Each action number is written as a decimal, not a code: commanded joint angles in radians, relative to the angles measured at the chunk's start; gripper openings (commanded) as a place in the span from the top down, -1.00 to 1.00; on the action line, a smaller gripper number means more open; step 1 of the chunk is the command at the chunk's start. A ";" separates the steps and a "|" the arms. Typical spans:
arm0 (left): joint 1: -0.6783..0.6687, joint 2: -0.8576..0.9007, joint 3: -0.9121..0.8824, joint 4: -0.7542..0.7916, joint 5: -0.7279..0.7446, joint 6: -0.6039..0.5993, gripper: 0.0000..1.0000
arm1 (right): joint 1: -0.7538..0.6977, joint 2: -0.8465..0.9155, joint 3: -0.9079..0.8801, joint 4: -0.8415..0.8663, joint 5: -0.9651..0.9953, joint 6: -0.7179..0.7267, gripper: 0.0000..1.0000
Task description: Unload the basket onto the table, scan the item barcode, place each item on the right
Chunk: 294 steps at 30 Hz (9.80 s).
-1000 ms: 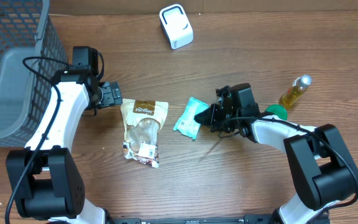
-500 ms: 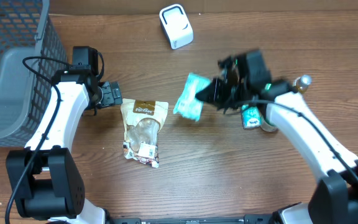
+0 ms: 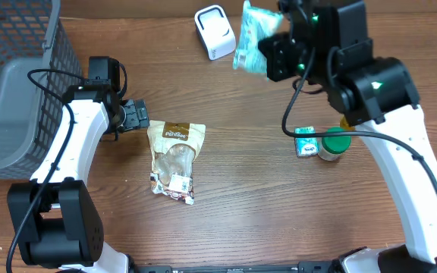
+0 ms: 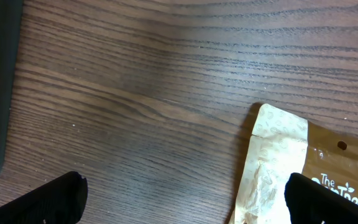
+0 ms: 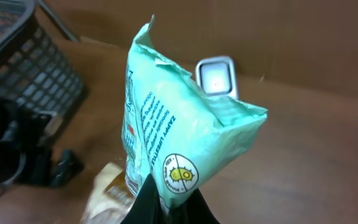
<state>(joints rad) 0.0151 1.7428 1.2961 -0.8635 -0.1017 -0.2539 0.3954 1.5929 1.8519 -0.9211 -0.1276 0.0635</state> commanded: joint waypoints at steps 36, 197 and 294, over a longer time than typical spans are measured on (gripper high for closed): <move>0.004 -0.015 0.016 0.002 -0.010 0.015 -1.00 | 0.115 0.632 0.013 0.923 0.591 -0.573 0.93; 0.004 -0.015 0.016 0.002 -0.010 0.015 -0.99 | 0.241 0.448 -0.239 -0.026 0.046 0.490 -0.81; 0.004 -0.015 0.016 0.002 -0.010 0.015 -1.00 | 0.042 0.452 -0.393 0.087 -0.125 0.592 -1.00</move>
<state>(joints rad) 0.0151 1.7428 1.2961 -0.8635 -0.1017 -0.2543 0.4389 2.0422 1.4658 -0.8379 -0.2420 0.6380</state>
